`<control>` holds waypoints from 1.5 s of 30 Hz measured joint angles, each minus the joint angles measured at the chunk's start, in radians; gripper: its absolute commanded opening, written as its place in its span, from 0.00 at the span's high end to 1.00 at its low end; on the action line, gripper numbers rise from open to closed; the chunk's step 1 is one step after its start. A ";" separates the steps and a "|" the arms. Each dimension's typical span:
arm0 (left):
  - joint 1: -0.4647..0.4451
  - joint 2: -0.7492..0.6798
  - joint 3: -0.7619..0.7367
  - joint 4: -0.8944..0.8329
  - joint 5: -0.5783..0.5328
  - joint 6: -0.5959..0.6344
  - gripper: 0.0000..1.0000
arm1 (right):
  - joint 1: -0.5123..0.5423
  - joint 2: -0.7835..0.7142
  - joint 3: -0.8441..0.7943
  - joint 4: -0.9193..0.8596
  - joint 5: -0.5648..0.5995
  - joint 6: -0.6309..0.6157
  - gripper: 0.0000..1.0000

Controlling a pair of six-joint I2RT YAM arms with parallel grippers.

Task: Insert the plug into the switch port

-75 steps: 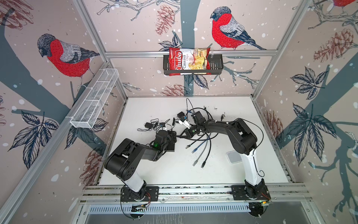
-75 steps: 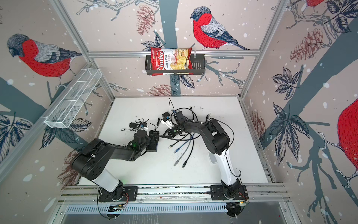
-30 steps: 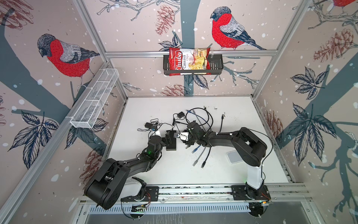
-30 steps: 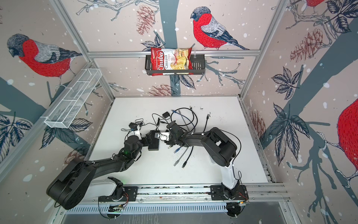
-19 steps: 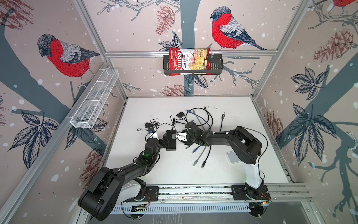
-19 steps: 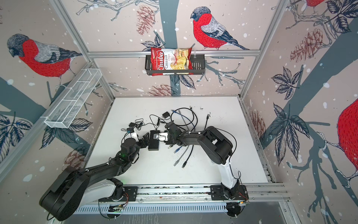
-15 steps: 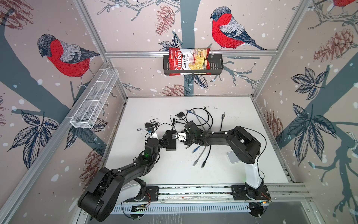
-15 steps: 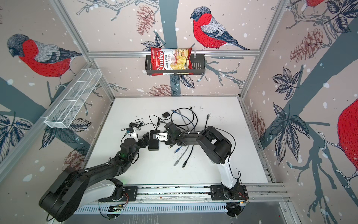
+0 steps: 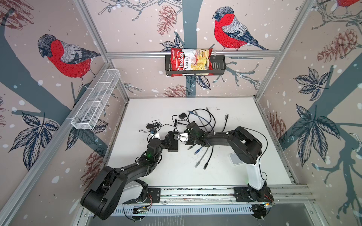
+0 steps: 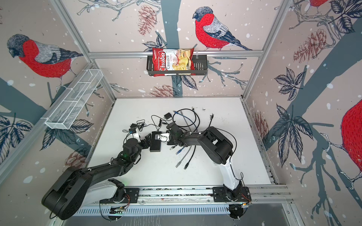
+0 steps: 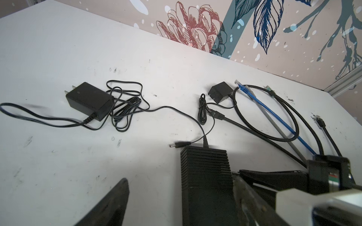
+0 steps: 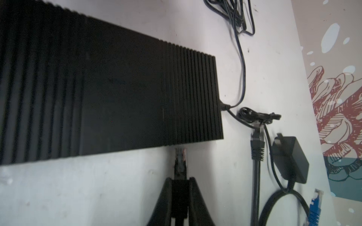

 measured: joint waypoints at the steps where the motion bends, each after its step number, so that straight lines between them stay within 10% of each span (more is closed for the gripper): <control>1: 0.000 0.005 0.006 0.000 0.006 0.000 0.18 | -0.007 0.000 0.005 -0.011 -0.010 0.008 0.93; 17: 0.001 0.205 0.156 -0.046 0.074 -0.001 0.19 | -0.086 -0.073 -0.051 -0.046 -0.284 0.266 0.94; 45: 0.001 0.448 0.296 -0.079 0.198 -0.161 0.20 | -0.064 0.004 -0.047 0.079 -0.266 0.473 0.93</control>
